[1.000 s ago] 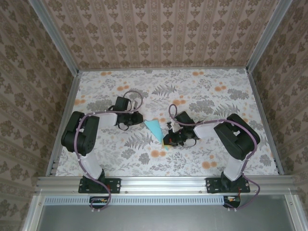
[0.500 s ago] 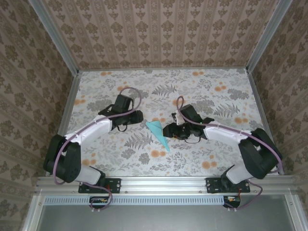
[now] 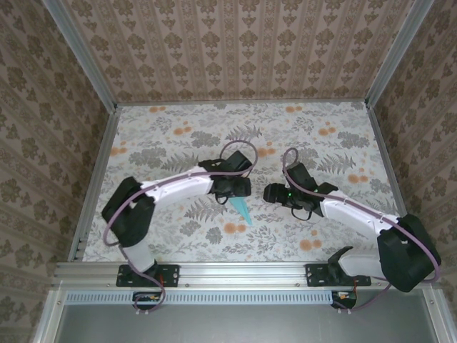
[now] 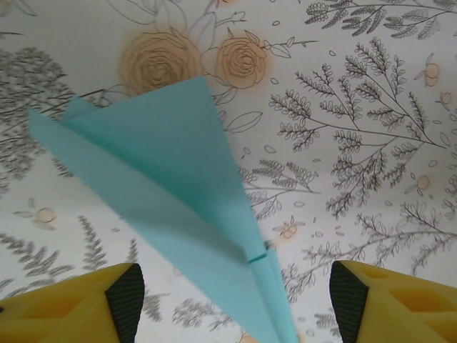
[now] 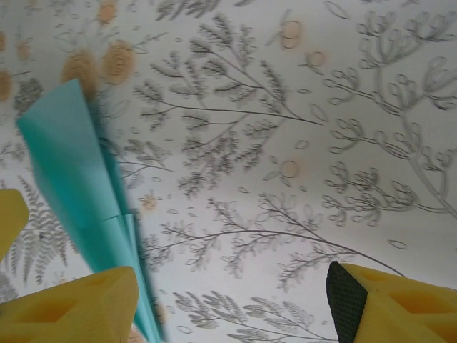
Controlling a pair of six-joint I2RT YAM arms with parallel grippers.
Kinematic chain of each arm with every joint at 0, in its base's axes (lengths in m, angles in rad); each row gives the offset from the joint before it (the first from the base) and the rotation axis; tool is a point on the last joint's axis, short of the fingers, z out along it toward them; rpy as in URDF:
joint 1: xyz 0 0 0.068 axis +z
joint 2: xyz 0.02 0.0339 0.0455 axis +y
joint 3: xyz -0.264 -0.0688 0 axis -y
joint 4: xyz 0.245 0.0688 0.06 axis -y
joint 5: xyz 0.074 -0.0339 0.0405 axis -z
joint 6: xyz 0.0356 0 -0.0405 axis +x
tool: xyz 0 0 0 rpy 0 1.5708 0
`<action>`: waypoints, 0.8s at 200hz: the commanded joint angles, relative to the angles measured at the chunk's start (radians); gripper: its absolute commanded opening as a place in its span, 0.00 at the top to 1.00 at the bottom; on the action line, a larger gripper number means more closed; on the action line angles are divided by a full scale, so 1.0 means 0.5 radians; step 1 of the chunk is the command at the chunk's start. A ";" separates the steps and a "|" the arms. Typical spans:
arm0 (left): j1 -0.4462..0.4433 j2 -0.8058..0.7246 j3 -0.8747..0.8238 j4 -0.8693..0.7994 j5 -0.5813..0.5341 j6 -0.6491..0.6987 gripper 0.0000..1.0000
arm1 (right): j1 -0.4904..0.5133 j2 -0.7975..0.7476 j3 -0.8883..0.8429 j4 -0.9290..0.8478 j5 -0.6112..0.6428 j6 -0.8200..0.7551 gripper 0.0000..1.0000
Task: Fold a paper plane with a square sheet of paper (pick it up from the middle)
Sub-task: Turn over a paper plane at the center of the table.
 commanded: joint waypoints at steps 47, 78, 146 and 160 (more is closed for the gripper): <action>0.010 0.205 0.152 -0.241 0.044 -0.096 0.49 | -0.033 -0.088 -0.061 -0.085 0.108 0.054 0.27; 0.010 0.129 0.090 -0.256 0.014 -0.148 0.60 | -0.040 -0.076 -0.059 -0.079 0.102 0.062 0.27; 0.039 -0.156 -0.079 -0.127 -0.041 -0.139 1.00 | -0.038 -0.066 -0.023 -0.080 0.069 0.070 0.27; 0.043 -0.252 -0.135 -0.003 -0.017 -0.038 1.00 | -0.043 -0.087 -0.022 -0.070 0.046 0.048 0.27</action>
